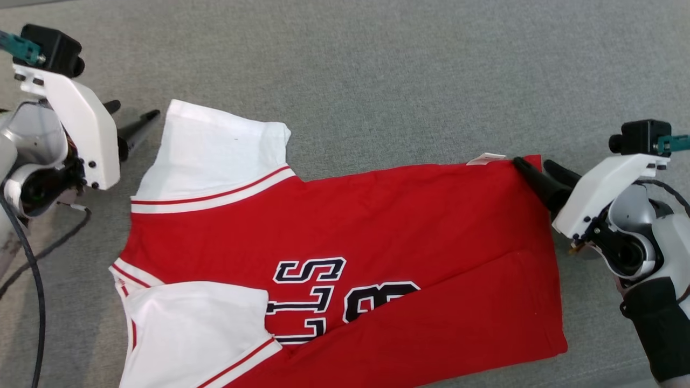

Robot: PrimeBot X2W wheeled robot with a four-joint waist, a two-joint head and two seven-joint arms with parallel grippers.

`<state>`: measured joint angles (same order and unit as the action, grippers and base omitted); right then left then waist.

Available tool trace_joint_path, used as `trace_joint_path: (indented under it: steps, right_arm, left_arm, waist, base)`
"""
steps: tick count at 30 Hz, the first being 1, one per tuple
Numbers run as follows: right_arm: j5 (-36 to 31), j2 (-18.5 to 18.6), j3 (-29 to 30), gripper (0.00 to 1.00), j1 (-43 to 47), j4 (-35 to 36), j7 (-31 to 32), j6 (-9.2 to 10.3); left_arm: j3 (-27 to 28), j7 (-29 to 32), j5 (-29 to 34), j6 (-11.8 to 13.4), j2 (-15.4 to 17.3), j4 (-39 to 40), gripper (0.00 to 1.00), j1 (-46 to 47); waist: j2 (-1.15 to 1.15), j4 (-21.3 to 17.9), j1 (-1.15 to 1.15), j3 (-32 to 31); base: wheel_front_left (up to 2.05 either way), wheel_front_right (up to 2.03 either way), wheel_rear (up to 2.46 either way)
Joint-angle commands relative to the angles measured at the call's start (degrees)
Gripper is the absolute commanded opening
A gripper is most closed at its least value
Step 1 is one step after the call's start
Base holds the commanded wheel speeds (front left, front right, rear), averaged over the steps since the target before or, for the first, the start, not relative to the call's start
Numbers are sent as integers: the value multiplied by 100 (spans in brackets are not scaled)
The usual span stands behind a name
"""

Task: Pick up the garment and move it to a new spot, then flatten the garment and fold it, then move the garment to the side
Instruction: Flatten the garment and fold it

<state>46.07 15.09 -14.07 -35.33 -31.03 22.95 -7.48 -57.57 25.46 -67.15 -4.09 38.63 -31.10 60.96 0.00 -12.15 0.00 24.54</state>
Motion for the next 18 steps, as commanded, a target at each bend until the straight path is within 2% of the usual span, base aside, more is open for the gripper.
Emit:
trace_joint_path:
  steps: [1,3,14,15,16,17,18]
  right_arm:
    - [31,-34,-58,100,4,-57,57,-4]
    - [155,-66,-218,100,-45,-68,128,-3]
    - [447,-149,-636,100,-87,-22,335,-4]
    - [485,-166,-682,100,-87,-4,348,-5]
    - [547,-188,-743,100,-94,22,383,-8]
    - [599,-196,-813,83,-88,40,443,-10]
    - [642,-180,-884,47,-72,59,495,-11]
  left_arm:
    - [1,23,-11,-48,-31,-25,100,74]
    - [19,111,-117,-181,-74,-174,100,219]
    - [-134,410,-278,-336,-152,-401,100,383]
    - [-149,446,-311,-342,-163,-417,82,365]
    - [-144,472,-356,-335,-174,-423,47,362]
    - [-134,491,-408,-340,-188,-423,18,358]
    - [-135,517,-455,-344,-201,-423,0,353]
  waist:
    - [0,-76,0,107]
    - [0,-136,0,218]
    - [0,-257,0,400]
    - [0,-264,0,405]
    - [0,-268,0,407]
    - [0,-272,0,406]
    - [0,-270,0,398]
  base:
    - [0,0,0]
    - [0,0,0]
    - [0,0,0]
    - [0,0,0]
    - [0,0,0]
    - [0,0,0]
    - [0,0,0]
